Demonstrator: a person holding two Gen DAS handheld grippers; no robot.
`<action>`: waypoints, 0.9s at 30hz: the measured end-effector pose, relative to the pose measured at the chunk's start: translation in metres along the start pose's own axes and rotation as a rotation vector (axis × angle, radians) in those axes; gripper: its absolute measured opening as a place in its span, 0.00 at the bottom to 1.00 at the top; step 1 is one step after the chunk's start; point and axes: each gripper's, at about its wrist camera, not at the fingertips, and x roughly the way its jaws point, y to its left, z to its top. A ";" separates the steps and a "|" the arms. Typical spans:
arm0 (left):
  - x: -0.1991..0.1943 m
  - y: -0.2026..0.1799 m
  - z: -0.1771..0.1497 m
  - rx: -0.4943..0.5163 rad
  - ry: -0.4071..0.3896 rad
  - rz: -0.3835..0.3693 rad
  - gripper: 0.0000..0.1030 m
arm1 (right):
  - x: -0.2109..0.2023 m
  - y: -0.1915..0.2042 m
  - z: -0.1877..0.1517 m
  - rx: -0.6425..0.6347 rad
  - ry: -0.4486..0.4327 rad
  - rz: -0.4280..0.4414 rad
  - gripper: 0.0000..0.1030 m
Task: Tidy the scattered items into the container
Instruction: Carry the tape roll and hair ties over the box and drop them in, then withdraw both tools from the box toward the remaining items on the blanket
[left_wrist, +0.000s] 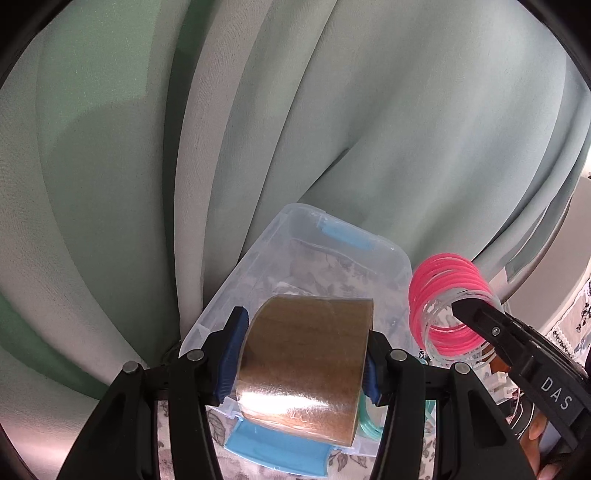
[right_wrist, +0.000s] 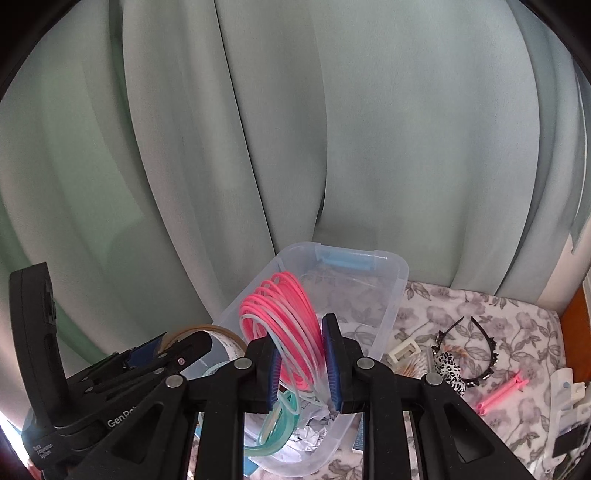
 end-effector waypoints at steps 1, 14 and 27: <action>0.001 0.000 -0.001 0.000 0.005 0.002 0.54 | 0.002 0.001 -0.001 -0.004 0.011 -0.003 0.24; 0.000 -0.003 0.000 -0.014 0.017 0.012 0.69 | 0.015 0.007 -0.018 -0.053 0.083 -0.024 0.52; -0.018 -0.011 -0.003 0.002 0.012 0.004 0.70 | -0.004 0.004 -0.022 -0.029 0.058 -0.010 0.65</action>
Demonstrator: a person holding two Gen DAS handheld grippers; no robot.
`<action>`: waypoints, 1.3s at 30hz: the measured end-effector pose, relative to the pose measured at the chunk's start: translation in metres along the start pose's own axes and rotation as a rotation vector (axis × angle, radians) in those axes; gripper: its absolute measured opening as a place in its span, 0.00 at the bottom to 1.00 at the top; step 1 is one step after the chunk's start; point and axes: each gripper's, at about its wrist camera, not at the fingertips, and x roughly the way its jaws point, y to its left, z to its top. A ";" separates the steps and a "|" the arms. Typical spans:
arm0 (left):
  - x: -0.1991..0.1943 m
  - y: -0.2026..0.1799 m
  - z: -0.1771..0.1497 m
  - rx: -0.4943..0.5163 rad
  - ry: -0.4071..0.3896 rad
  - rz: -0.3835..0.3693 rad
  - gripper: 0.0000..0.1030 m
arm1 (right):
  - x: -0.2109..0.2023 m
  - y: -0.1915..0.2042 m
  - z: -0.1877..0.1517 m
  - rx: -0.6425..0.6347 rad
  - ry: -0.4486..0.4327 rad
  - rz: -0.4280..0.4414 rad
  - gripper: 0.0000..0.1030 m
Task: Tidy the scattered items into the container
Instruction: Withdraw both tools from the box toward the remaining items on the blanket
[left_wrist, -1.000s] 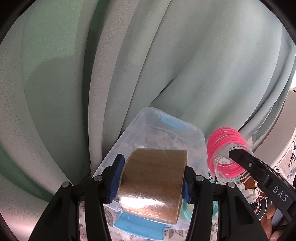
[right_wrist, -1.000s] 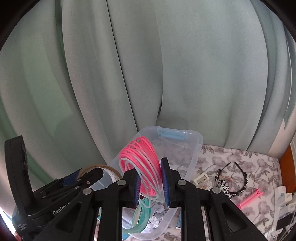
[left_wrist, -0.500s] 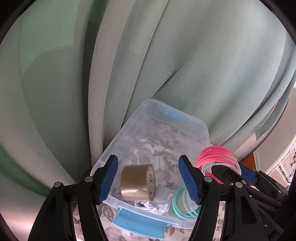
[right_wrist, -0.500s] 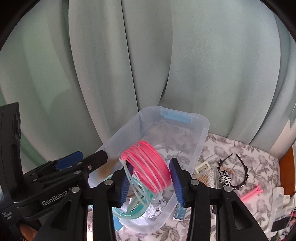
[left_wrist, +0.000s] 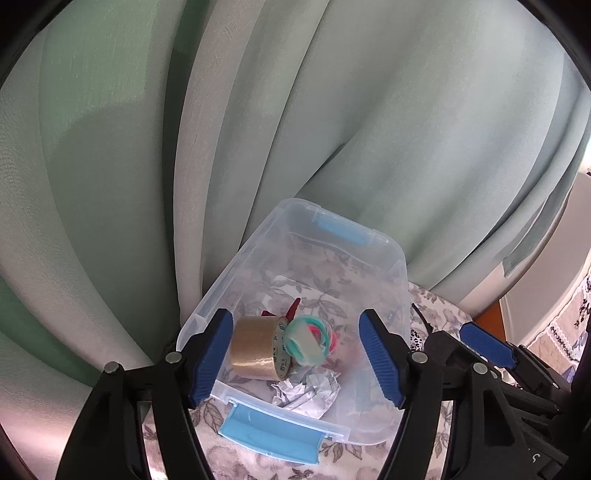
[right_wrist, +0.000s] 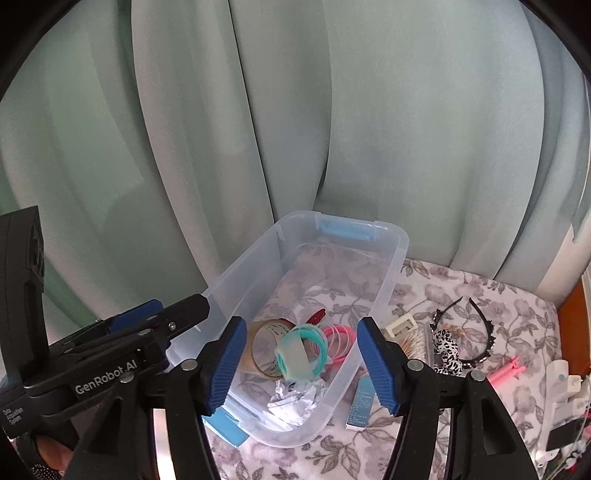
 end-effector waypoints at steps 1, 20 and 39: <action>-0.002 -0.001 0.000 0.002 -0.001 0.000 0.70 | -0.001 -0.001 0.000 0.006 -0.001 0.001 0.65; -0.023 -0.043 -0.009 0.058 -0.039 -0.011 0.70 | -0.054 -0.048 -0.022 0.191 -0.111 0.047 0.65; -0.021 -0.128 -0.047 0.234 0.014 -0.129 0.70 | -0.123 -0.134 -0.061 0.366 -0.249 0.018 0.65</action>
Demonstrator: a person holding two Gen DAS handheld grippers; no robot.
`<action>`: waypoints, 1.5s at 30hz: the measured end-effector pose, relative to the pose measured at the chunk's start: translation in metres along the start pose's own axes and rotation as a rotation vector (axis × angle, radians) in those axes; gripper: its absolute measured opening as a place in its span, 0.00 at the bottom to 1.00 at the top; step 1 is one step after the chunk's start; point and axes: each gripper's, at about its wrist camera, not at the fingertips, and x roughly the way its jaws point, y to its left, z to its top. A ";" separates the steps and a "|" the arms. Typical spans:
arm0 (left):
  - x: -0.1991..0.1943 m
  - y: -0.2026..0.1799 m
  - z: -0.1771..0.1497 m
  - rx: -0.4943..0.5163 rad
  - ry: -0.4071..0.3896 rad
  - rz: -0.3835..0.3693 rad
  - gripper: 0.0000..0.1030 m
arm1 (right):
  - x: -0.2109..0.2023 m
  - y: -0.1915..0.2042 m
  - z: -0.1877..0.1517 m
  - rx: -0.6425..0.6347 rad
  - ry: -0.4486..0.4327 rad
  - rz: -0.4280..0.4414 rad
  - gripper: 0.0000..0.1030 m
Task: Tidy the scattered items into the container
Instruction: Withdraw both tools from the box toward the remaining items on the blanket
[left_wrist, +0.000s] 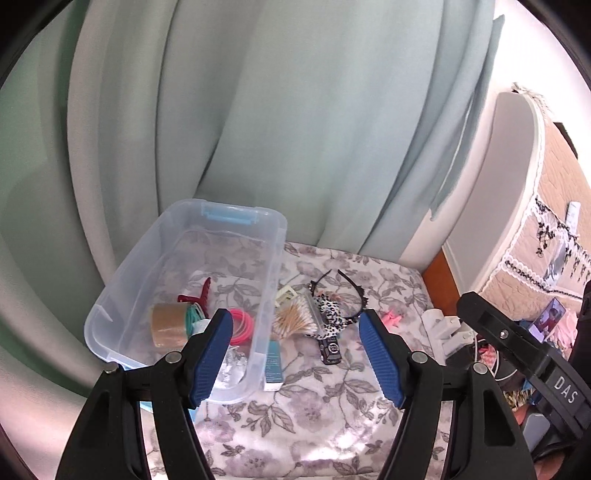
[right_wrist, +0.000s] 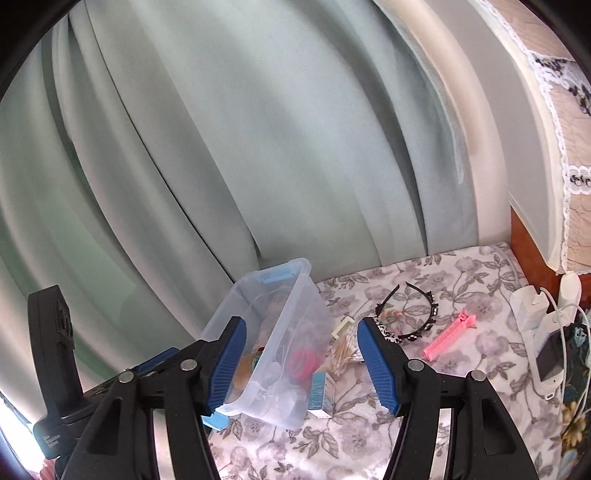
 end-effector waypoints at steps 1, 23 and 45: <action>0.000 -0.005 -0.001 0.006 0.000 -0.015 0.70 | -0.001 -0.004 0.000 0.002 0.002 -0.023 0.65; 0.075 -0.061 -0.060 0.178 0.219 -0.031 0.70 | 0.007 -0.099 -0.030 0.159 0.109 -0.194 0.65; 0.213 -0.078 -0.068 0.154 0.407 0.038 0.70 | 0.110 -0.171 -0.051 0.235 0.302 -0.302 0.65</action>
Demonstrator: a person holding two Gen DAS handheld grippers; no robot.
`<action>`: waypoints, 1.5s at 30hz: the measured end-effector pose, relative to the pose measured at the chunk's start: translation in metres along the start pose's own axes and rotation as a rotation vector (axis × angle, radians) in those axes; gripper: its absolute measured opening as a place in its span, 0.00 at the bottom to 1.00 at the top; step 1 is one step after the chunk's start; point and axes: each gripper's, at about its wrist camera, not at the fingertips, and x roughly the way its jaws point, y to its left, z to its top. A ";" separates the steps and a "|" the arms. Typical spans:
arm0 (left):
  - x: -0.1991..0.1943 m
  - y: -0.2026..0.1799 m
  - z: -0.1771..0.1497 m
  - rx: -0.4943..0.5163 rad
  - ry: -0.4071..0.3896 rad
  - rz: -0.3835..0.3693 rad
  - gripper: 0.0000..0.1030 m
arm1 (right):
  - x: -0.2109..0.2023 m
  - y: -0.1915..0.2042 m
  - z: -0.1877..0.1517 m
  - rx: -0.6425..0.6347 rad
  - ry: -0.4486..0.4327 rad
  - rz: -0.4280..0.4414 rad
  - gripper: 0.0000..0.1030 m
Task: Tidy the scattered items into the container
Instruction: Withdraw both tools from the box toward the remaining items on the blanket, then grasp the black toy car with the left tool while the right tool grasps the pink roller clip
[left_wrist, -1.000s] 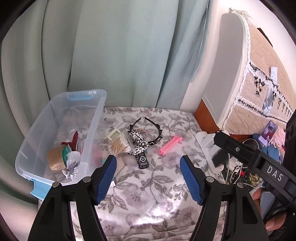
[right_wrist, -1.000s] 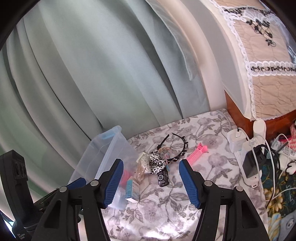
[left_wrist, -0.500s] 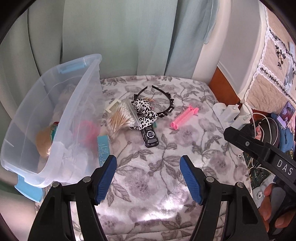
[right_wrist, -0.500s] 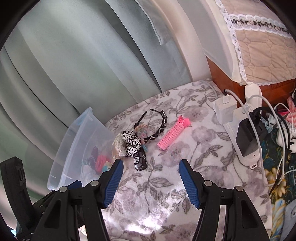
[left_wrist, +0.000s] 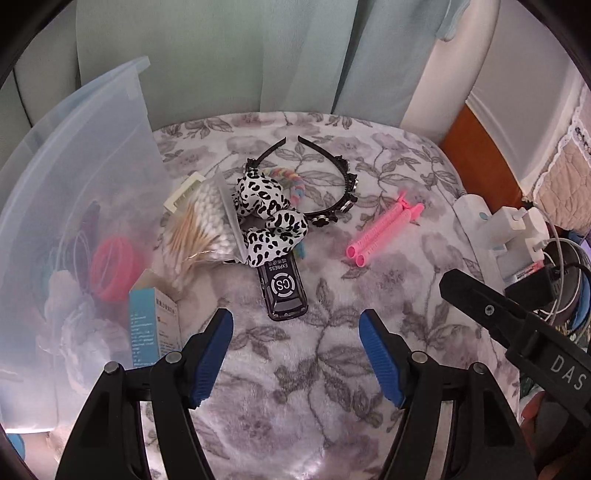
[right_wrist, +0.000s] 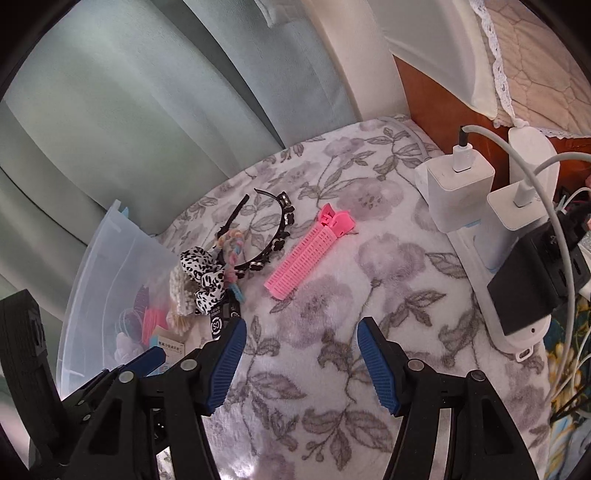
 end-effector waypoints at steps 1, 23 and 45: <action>0.005 0.001 0.003 -0.008 0.005 0.001 0.70 | 0.005 0.000 0.002 0.001 0.004 -0.003 0.65; 0.067 0.017 0.023 -0.061 0.056 0.050 0.56 | 0.096 0.013 0.043 -0.040 0.018 -0.035 0.63; 0.060 0.019 0.020 -0.076 0.035 0.016 0.35 | 0.089 0.020 0.043 -0.069 0.021 -0.080 0.35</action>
